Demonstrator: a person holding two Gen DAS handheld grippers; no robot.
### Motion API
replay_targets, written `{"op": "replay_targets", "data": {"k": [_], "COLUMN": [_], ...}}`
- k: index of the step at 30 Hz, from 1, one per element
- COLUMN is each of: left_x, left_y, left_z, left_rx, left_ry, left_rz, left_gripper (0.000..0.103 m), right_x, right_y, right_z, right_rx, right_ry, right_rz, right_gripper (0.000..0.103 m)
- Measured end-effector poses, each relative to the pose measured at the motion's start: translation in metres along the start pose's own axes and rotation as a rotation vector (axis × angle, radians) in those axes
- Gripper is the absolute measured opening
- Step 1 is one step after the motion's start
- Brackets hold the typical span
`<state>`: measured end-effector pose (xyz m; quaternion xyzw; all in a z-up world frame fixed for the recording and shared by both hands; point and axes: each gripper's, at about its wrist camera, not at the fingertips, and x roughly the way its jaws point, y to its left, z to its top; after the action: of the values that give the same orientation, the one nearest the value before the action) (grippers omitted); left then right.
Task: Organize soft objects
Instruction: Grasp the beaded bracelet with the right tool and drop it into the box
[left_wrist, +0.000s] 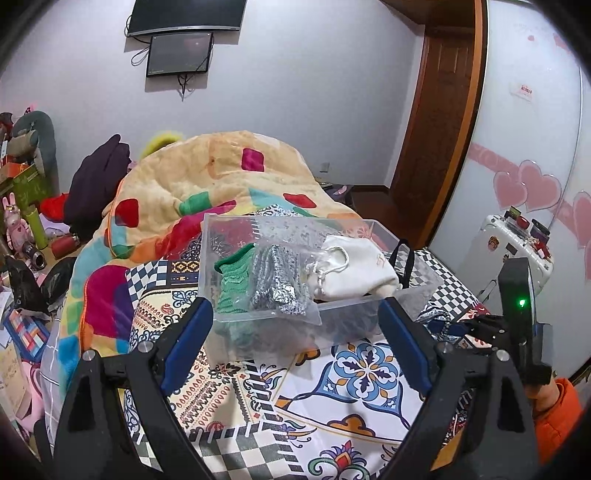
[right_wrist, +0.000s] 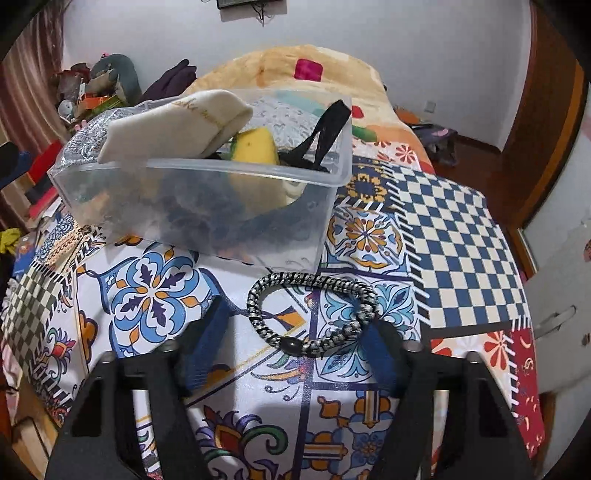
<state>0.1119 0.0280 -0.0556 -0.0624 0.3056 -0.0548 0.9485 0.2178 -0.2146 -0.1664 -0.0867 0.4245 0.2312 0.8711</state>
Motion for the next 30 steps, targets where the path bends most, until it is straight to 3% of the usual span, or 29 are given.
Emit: {"op": "replay_targets", "data": {"k": [1, 3, 8, 14, 19, 23, 26, 28, 30], "left_x": [-0.001, -0.002, -0.002, -0.001, -0.003, -0.007, -0.01, -0.012, -0.012], "left_y": [0.001, 0.002, 0.004, 0.005, 0.003, 0.001, 0.003, 0.005, 0.006], "left_z": [0.0, 0.0, 0.0, 0.0, 0.0, 0.001, 0.001, 0.001, 0.002], "left_rx": [-0.003, -0.007, -0.015, -0.017, -0.002, 0.008, 0.006, 0.002, -0.005], "left_ry": [-0.001, -0.004, -0.005, -0.004, -0.015, -0.03, -0.04, -0.043, -0.043], "left_rz": [-0.002, -0.002, 0.001, 0.002, 0.01, 0.011, 0.006, 0.007, 0.007], "left_gripper": [0.092, 0.092, 0.092, 0.092, 0.092, 0.092, 0.092, 0.092, 0.092], "right_x": [-0.001, -0.004, -0.017, -0.056, -0.076, -0.069, -0.05, -0.03, -0.021], "right_y": [-0.003, -0.009, -0.018, -0.01, 0.008, 0.027, 0.038, 0.039, 0.041], "right_z": [-0.001, -0.001, -0.01, -0.005, 0.029, 0.058, 0.073, 0.079, 0.077], "right_rx": [0.014, 0.035, 0.054, -0.007, -0.067, -0.141, -0.19, -0.204, -0.214], "right_ry": [-0.004, -0.007, -0.037, -0.13, -0.234, -0.274, -0.252, -0.2, -0.166], "right_rz": [0.01, 0.008, 0.027, 0.022, 0.028, 0.011, -0.006, -0.014, -0.031], "right_gripper": [0.035, 0.009, 0.008, 0.008, 0.008, 0.008, 0.009, 0.016, 0.041]}}
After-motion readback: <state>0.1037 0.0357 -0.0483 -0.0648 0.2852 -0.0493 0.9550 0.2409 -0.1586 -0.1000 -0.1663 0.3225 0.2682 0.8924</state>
